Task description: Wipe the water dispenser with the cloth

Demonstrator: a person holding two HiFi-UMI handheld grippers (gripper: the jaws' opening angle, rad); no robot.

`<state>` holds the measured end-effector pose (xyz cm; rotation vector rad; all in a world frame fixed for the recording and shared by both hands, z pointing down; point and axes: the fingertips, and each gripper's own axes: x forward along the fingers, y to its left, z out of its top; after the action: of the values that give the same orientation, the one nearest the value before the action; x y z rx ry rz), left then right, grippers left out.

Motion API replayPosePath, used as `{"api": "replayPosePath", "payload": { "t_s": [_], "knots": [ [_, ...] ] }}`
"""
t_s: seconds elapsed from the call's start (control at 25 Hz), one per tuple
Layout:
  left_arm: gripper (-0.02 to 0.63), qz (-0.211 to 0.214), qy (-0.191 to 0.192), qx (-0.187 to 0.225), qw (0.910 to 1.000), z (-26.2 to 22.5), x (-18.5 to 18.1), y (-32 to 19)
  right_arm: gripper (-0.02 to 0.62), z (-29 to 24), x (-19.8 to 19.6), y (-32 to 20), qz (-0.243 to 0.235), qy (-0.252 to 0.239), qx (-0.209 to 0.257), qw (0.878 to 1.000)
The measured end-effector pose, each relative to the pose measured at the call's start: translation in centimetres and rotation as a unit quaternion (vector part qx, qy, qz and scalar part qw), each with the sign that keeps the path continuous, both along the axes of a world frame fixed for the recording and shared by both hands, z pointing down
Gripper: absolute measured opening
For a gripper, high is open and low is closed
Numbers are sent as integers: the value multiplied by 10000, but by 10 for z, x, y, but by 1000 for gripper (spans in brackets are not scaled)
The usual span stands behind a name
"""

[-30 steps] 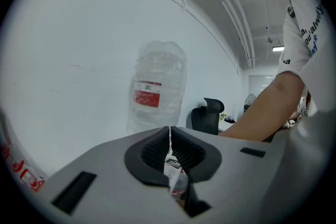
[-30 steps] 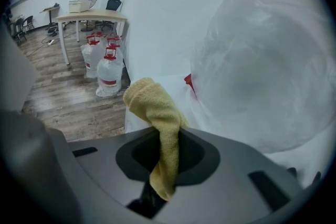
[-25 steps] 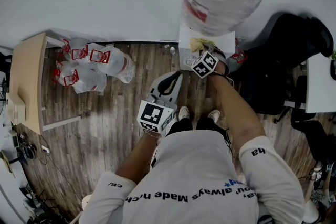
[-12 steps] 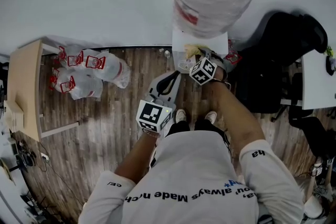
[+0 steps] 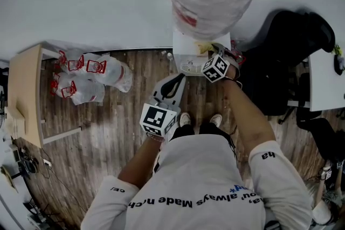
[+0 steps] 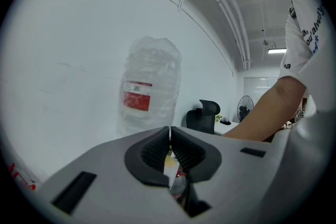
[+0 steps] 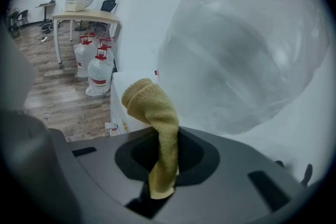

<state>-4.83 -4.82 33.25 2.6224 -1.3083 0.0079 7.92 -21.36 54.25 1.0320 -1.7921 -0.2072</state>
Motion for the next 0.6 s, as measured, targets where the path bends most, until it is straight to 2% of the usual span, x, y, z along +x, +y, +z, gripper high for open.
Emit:
{"api": "replayPosePath", "payload": {
  "t_s": [0.2, 0.6],
  "knots": [
    [28, -31, -18, -12, 10000, 1, 2, -4, 61, 5, 14, -9, 52, 108, -6, 9999],
    [28, -110, -72, -124, 9998, 6, 2, -14, 61, 27, 19, -19, -208, 502, -181, 9984]
  ]
}}
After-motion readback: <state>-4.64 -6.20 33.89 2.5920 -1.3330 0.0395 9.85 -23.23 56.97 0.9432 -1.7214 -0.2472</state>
